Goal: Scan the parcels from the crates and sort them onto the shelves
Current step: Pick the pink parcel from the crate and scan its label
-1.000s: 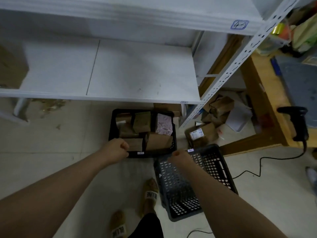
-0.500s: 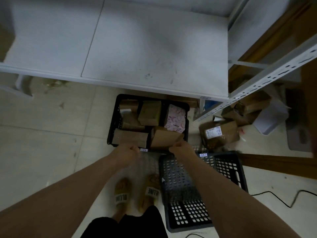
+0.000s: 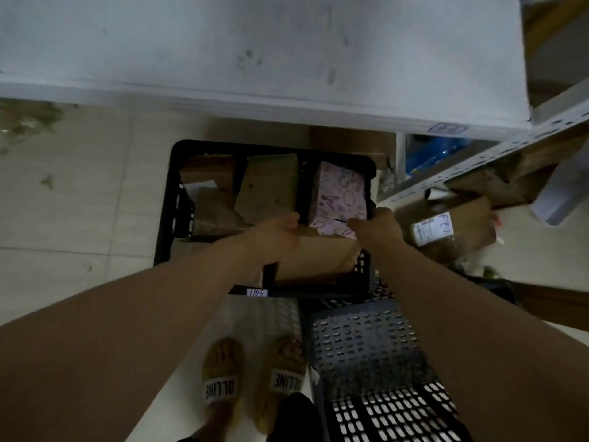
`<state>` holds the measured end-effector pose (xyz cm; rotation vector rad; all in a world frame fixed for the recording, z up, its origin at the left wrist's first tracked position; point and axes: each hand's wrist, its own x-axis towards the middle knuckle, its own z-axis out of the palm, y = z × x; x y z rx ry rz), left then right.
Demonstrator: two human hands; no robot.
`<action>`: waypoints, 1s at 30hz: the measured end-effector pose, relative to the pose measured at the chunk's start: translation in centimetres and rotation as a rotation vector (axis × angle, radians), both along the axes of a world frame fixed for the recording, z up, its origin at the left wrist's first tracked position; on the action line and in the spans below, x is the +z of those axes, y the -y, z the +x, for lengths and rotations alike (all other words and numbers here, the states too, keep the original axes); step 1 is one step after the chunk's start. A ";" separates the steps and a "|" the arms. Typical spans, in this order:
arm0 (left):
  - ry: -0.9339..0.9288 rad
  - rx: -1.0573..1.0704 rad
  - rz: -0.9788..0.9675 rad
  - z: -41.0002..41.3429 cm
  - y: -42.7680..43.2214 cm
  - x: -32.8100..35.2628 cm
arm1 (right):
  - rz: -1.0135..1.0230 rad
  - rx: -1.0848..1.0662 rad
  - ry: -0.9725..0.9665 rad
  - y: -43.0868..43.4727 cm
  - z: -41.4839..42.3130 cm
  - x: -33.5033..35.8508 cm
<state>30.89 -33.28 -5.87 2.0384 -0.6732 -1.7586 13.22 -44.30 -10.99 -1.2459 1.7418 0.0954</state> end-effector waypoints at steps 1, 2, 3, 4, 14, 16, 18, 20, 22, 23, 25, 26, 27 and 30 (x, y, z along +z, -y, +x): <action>-0.015 0.004 -0.028 -0.5 1.1 -1.1 | 0.013 -0.028 0.010 0.6 -0.3 -1.1; -0.034 0.005 -0.052 -0.9 2.1 -2.3 | 0.027 -0.051 0.024 1.1 -0.5 -2.0; -0.050 -0.007 -0.061 -1.3 3.0 -3.2 | 0.046 -0.070 0.037 1.5 -0.7 -2.8; -0.062 -0.026 -0.066 -1.8 4.0 -4.0 | 0.056 -0.077 0.045 1.9 -1.0 -3.7; -0.089 0.025 0.065 -4.4 6.3 -6.9 | 0.166 -0.254 0.188 1.5 -1.8 -4.6; -0.076 0.020 0.061 -4.7 5.1 -5.8 | 0.146 -0.290 0.198 0.5 -2.2 -2.8; -0.098 0.107 0.094 -4.9 3.5 -4.4 | 0.152 -0.406 0.262 -0.9 -2.5 -0.3; -0.137 0.225 0.144 -5.5 2.2 -1.8 | 0.201 -0.485 0.307 -2.6 -2.9 2.5; -0.162 0.315 0.191 -6.2 1.2 1.4 | 0.220 -0.544 0.333 -4.2 -3.7 5.2; -0.174 0.331 0.218 -6.5 0.4 3.0 | 0.216 -0.569 0.343 -5.0 -4.1 6.5; -0.193 0.327 0.256 -7.2 -1.4 6.0 | 0.218 -0.568 0.329 -6.6 -4.9 9.6; -0.204 0.347 0.274 -7.6 -2.2 7.8 | 0.223 -0.551 0.312 -7.4 -5.2 11.1; -0.216 0.389 0.288 -7.8 -3.0 9.4 | 0.232 -0.534 0.304 -8.1 -5.5 12.7; -0.234 0.454 0.303 -8.3 -4.9 15.2 | 0.242 -0.526 0.345 -9.5 -5.8 18.1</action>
